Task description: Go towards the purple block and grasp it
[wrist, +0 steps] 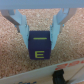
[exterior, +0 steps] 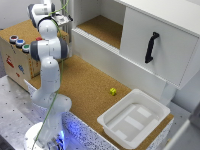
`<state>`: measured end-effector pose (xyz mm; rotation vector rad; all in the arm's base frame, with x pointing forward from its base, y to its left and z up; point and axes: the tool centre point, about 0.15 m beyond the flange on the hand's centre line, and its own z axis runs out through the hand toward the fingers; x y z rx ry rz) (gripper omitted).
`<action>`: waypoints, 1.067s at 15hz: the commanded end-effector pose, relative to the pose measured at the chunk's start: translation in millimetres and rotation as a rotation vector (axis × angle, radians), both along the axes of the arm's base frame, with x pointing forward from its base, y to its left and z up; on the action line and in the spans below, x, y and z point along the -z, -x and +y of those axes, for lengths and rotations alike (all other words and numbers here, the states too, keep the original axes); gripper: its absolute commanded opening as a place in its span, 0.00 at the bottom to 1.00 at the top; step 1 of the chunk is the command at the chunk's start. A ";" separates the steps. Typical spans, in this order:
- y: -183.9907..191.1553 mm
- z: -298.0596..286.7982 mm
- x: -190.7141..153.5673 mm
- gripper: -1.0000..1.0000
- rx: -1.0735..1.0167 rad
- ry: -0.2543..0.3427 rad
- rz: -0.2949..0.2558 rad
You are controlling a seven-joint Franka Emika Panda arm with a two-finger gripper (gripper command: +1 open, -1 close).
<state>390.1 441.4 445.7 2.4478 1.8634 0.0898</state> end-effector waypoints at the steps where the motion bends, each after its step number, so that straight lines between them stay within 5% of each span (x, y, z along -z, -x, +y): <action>1: 1.4 -47.2 -20.7 0.00 0.097 -0.056 -0.021; 16: 23.2 -264.6 10.5 0.00 0.414 -0.177 -0.027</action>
